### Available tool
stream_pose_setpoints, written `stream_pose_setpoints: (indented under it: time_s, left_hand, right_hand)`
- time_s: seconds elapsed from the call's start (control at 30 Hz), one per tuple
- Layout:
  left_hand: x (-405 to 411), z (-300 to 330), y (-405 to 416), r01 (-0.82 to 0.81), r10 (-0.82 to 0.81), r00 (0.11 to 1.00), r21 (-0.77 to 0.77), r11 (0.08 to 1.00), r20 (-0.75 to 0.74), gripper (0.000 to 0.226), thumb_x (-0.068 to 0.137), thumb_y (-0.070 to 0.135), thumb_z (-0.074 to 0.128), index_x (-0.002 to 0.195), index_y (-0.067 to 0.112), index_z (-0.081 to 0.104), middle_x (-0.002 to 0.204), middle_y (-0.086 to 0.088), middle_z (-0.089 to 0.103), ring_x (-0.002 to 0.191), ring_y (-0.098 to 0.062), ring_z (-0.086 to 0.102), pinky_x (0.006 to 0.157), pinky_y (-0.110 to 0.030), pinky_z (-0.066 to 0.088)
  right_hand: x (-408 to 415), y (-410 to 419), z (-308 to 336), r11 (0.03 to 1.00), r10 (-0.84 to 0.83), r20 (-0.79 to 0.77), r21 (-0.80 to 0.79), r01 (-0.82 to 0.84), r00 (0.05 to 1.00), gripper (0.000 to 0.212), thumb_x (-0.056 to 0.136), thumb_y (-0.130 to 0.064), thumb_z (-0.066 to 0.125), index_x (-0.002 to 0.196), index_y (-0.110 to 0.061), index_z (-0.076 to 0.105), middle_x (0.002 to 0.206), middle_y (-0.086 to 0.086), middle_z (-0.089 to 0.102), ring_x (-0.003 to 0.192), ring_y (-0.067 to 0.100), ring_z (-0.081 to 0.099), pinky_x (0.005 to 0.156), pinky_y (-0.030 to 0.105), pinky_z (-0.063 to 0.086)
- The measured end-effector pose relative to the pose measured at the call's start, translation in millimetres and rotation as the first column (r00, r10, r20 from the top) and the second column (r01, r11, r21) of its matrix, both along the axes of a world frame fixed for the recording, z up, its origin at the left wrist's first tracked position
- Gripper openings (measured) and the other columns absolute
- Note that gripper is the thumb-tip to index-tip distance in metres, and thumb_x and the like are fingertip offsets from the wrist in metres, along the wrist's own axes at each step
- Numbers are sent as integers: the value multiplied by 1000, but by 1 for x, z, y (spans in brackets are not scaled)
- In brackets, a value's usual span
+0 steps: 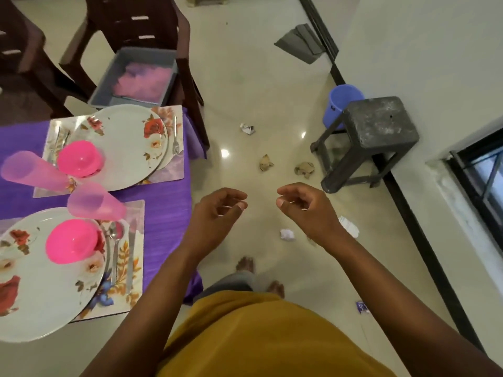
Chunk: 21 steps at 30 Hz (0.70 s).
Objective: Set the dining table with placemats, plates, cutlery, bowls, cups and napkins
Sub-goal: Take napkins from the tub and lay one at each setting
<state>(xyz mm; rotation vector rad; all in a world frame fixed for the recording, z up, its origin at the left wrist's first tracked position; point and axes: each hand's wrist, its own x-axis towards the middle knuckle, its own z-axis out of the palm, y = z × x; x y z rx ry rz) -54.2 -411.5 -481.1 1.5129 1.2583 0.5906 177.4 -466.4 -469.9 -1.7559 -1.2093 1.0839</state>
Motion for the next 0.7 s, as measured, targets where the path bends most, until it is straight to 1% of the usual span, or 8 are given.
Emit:
stream_pose_setpoints:
  time_s: [0.1,0.17,0.3,0.37,0.4,0.5,0.57,0.7]
  left_hand:
    - [8,2,26,-50,50,999,17,999,8,16,96,32,68,111,35,72,105,9,77,96,-13,73,83,-39,61]
    - [14,1,48,-78,78,997,32,996,1,16,99,28,69,113,33,71,107,8,77,98,-14,73,85,-42,62]
    - [24,-5,101,-130,130,991,47,990,4,17,98,34,67,114,34,71,109,9,76,100,-12,72,88,-45,62]
    - [28,-7,127,-154,154,988,53,987,2,16,97,37,66,113,37,71,109,11,75,101,-11,71,89,-44,61]
    - [29,-8,143,-166,166,986,52,985,-5,14,98,34,67,112,39,70,109,12,74,101,-10,71,89,-43,61]
    - [27,-12,180,-193,194,980,32,981,-45,15,100,25,68,111,35,71,108,13,74,100,-6,71,91,-39,61]
    - [23,-16,203,-189,189,980,3,982,-67,15,100,25,69,113,31,72,108,14,74,101,-5,71,91,-37,61]
    - [12,-17,249,-169,163,979,-36,985,-126,16,100,29,67,114,35,72,107,17,75,100,2,69,87,-25,57]
  right_hand:
    - [7,33,3,999,22,-25,23,-22,999,20,94,-28,74,113,-26,73,97,-14,74,93,-3,67,76,9,51]
    - [12,62,4,997,66,-9,35,-66,998,21,95,-31,73,115,-27,73,100,-15,73,96,-4,66,77,7,50]
    - [22,129,3,988,137,19,66,-138,990,22,95,-31,72,117,-26,72,105,-14,73,98,-1,67,80,10,52]
    - [26,162,3,986,148,31,67,-150,988,21,95,-30,73,115,-26,73,102,-13,74,95,0,68,78,10,51]
    - [27,182,4,985,157,35,61,-159,987,20,95,-29,73,114,-25,73,99,-13,74,93,-1,67,77,9,50]
    - [27,233,2,982,185,42,33,-186,982,18,94,-27,73,112,-25,74,96,-13,74,91,-3,67,75,7,48]
    - [26,264,-3,980,197,44,18,-198,979,18,94,-27,73,113,-26,74,97,-14,74,90,-3,67,75,7,47]
    - [24,323,-9,976,219,35,-25,-218,975,20,95,-28,72,115,-26,74,99,-14,73,91,-1,67,77,12,48]
